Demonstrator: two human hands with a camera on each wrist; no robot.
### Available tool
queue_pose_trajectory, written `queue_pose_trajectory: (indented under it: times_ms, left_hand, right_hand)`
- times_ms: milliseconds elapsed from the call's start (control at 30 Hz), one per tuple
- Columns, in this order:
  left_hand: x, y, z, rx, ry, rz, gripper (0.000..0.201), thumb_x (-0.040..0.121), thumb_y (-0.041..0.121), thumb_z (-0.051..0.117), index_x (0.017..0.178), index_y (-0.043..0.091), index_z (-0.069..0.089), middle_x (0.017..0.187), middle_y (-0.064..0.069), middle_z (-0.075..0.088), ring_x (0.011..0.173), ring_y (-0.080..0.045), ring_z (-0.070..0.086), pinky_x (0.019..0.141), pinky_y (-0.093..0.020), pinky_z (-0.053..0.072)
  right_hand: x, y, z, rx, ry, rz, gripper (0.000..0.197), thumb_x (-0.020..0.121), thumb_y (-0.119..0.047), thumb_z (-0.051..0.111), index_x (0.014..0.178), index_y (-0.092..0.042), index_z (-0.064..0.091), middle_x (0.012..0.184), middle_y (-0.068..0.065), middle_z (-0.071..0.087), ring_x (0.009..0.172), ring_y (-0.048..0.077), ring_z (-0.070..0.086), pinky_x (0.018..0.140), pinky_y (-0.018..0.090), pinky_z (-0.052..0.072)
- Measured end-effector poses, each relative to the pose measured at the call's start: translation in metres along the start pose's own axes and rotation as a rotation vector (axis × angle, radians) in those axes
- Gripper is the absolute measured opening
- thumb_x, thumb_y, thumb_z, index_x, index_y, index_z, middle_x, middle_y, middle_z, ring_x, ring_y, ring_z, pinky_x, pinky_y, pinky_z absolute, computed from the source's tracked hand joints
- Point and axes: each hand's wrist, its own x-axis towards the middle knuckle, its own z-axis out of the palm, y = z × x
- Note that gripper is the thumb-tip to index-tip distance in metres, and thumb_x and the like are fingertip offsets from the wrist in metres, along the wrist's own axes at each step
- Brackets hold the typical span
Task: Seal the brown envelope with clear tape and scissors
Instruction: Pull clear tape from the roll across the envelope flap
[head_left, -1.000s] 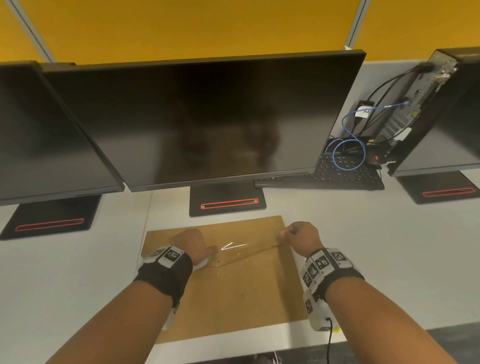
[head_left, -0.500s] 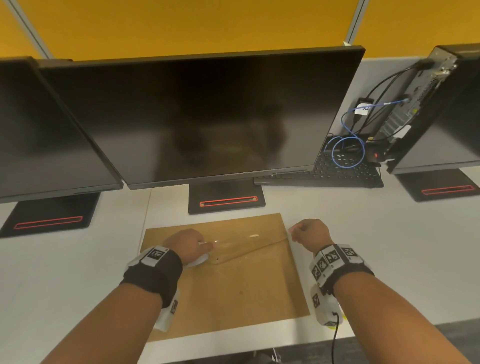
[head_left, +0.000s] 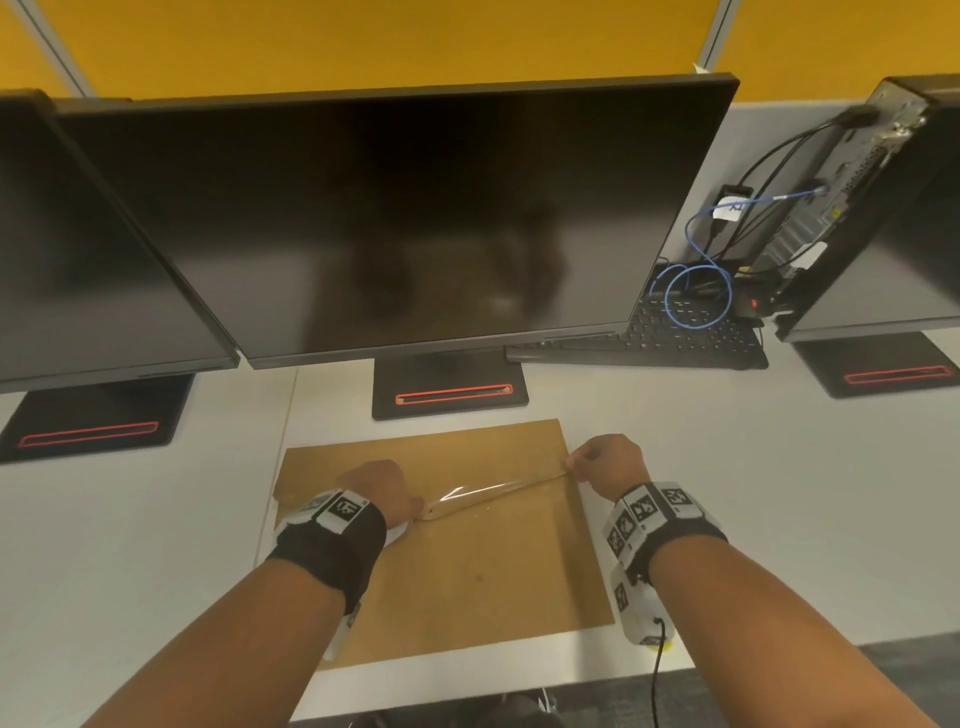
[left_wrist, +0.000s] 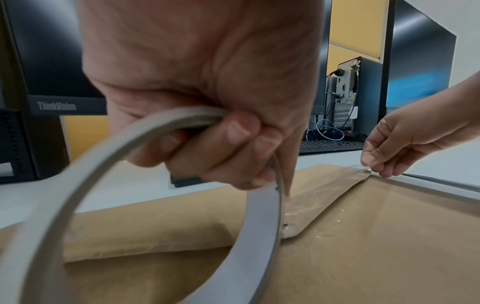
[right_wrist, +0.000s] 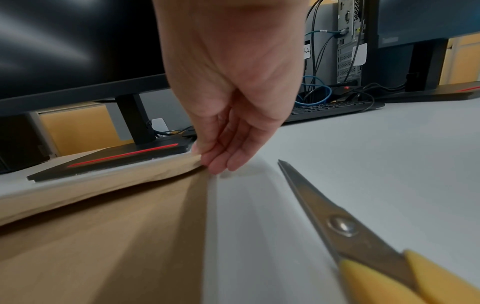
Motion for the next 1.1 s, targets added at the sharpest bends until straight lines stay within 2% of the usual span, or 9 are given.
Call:
queue_pose_trajectory:
  times_ms: [67,167,267,367,467,567,700,900,1100]
  left_hand:
    - [0.001,0.003,0.0,0.016,-0.001,-0.004,0.034,0.084,0.05,0.061,0.078,0.018,0.054,0.07,0.004,0.052,0.069,-0.016,0.055,0.065,-0.027,0.044]
    - [0.006,0.006,0.001,0.038,-0.01,-0.006,0.035,0.084,0.049,0.061,0.07,0.019,0.049,0.069,0.003,0.051,0.068,-0.016,0.054,0.064,-0.027,0.043]
    - [0.01,0.011,0.0,0.064,-0.04,-0.008,0.033,0.083,0.046,0.063,0.072,0.017,0.052,0.068,0.003,0.052,0.069,-0.017,0.057,0.064,-0.026,0.044]
    - [0.012,0.015,0.001,0.079,-0.048,-0.017,0.027,0.082,0.041,0.064,0.074,0.017,0.054,0.069,0.002,0.054,0.071,-0.018,0.059,0.064,-0.025,0.047]
    - [0.013,0.019,-0.001,0.106,-0.067,-0.023,0.023,0.082,0.037,0.065,0.078,0.017,0.055,0.073,0.001,0.055,0.074,-0.02,0.06,0.067,-0.026,0.049]
    - [0.013,0.021,-0.001,0.122,-0.071,-0.013,0.02,0.083,0.032,0.064,0.077,0.016,0.054,0.073,0.001,0.054,0.074,-0.02,0.059,0.066,-0.026,0.048]
    - [0.009,0.026,-0.001,0.157,-0.071,-0.009,0.008,0.083,0.022,0.062,0.087,0.015,0.063,0.085,-0.002,0.061,0.077,-0.021,0.06,0.07,-0.027,0.051]
    - [0.007,0.032,0.002,0.19,-0.063,0.004,0.016,0.085,0.014,0.056,0.097,0.011,0.066,0.1,-0.005,0.067,0.085,-0.022,0.064,0.07,-0.027,0.049]
    - [0.007,0.037,0.004,0.203,-0.056,0.024,0.021,0.087,0.011,0.049,0.101,0.01,0.065,0.105,-0.006,0.066,0.094,-0.023,0.065,0.077,-0.029,0.051]
  right_hand:
    - [0.002,0.001,0.001,-0.012,-0.012,0.018,0.018,0.087,-0.014,0.055,0.075,-0.008,0.067,0.06,-0.013,0.053,0.058,0.0,0.048,0.047,0.013,0.035]
    - [0.003,0.005,0.004,0.011,-0.019,-0.005,0.019,0.087,-0.013,0.055,0.083,-0.003,0.071,0.064,-0.01,0.057,0.064,0.009,0.054,0.049,0.014,0.038]
    - [0.003,0.006,0.005,0.042,-0.013,-0.021,0.018,0.087,-0.012,0.057,0.086,-0.001,0.071,0.075,-0.001,0.062,0.068,0.012,0.055,0.052,0.016,0.039]
    - [0.004,0.008,0.006,0.059,-0.017,-0.034,0.016,0.087,-0.013,0.06,0.083,-0.002,0.07,0.078,0.002,0.063,0.072,0.016,0.057,0.06,0.022,0.043]
    - [0.004,0.008,0.007,0.047,-0.018,-0.036,0.015,0.087,-0.013,0.06,0.077,-0.008,0.069,0.073,-0.001,0.061,0.069,0.014,0.056,0.054,0.018,0.04]
    - [0.004,0.008,0.011,0.042,-0.011,-0.038,0.013,0.087,-0.013,0.061,0.081,-0.008,0.071,0.072,-0.003,0.06,0.073,0.016,0.056,0.065,0.023,0.042]
    - [0.004,0.009,0.015,-0.023,-0.004,-0.034,0.015,0.086,-0.015,0.062,0.084,-0.005,0.073,0.079,0.004,0.065,0.074,0.019,0.057,0.068,0.026,0.042]
    - [0.006,0.01,0.019,-0.068,0.025,-0.015,0.015,0.085,-0.019,0.063,0.087,-0.009,0.075,0.094,0.008,0.073,0.085,0.025,0.066,0.077,0.03,0.052]
    - [0.003,0.007,0.02,-0.123,0.035,-0.02,0.017,0.088,-0.018,0.058,0.091,-0.009,0.072,0.096,0.009,0.072,0.077,0.021,0.057,0.07,0.026,0.044]
